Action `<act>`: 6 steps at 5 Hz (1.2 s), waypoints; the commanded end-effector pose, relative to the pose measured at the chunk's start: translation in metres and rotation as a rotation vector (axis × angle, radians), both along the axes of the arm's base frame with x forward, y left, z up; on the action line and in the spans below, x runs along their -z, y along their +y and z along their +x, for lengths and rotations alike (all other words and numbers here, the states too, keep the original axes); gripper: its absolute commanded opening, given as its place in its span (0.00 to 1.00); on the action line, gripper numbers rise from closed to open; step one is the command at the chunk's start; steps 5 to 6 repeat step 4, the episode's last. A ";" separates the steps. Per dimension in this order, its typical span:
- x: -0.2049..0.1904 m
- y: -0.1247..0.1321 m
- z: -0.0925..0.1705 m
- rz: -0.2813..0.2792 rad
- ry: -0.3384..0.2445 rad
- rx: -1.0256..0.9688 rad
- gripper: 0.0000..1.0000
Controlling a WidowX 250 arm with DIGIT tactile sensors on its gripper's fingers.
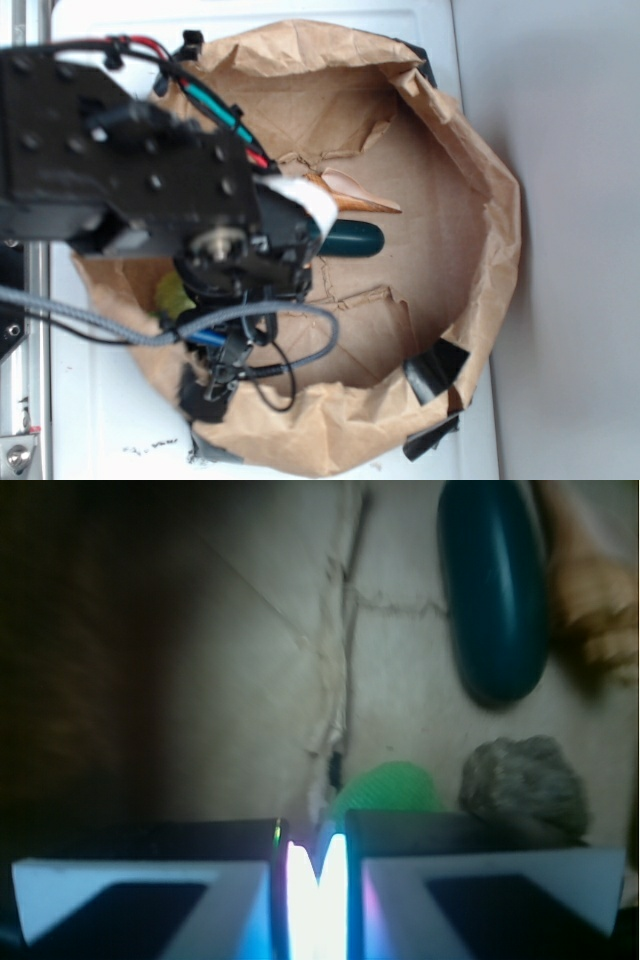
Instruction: Grab the green animal.
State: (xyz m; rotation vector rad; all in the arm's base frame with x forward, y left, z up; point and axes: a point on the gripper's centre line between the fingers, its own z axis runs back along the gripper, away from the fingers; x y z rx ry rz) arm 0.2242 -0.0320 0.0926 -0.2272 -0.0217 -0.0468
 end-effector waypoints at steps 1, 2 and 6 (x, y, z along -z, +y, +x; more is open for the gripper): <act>-0.082 0.022 -0.004 -0.113 -0.126 -0.046 0.00; -0.087 0.021 -0.006 -0.111 -0.171 -0.042 0.00; -0.087 0.019 -0.006 -0.118 -0.234 -0.060 0.00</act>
